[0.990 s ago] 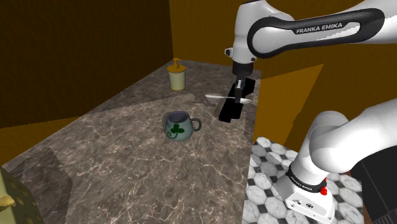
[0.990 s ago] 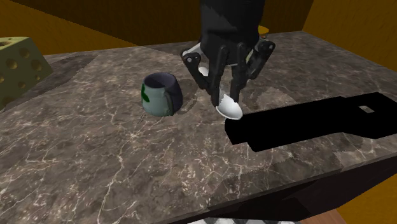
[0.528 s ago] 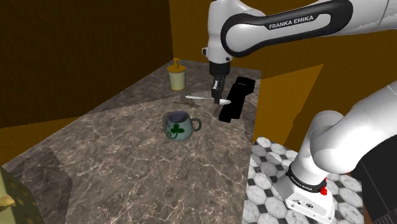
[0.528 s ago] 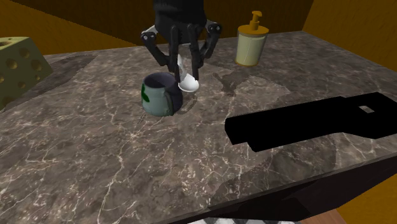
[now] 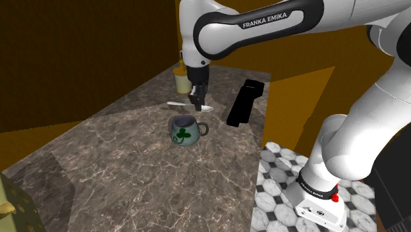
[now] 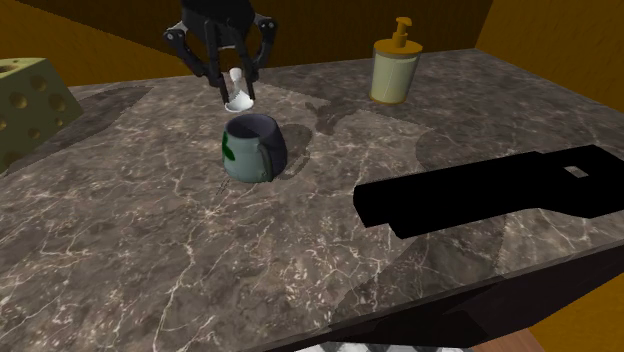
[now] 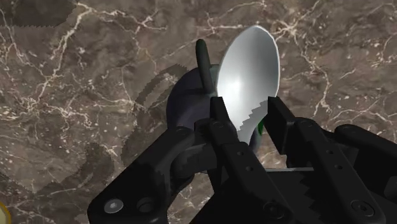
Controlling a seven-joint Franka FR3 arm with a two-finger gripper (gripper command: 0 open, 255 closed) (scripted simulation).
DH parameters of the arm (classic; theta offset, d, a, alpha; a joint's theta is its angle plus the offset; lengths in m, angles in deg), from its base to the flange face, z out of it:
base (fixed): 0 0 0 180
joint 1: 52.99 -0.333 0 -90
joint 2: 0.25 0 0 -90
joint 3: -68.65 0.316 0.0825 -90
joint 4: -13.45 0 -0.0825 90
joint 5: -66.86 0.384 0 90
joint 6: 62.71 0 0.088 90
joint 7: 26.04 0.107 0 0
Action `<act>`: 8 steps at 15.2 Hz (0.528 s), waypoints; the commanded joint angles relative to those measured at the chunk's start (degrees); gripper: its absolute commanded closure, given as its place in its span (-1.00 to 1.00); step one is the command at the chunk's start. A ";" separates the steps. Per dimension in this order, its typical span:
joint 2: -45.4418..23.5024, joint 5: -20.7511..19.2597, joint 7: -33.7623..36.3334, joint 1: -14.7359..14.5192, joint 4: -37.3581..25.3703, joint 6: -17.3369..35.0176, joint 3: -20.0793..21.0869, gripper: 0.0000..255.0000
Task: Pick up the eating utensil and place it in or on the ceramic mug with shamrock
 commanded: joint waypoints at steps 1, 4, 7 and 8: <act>-1.86 -0.19 0.54 -0.08 -1.58 0.24 0.28 1.00; -2.11 -0.23 0.64 -0.10 0.47 2.54 0.32 1.00; -2.47 -0.29 0.75 -0.11 2.42 4.84 0.36 1.00; -2.62 -0.31 0.79 -0.12 3.04 5.61 0.38 1.00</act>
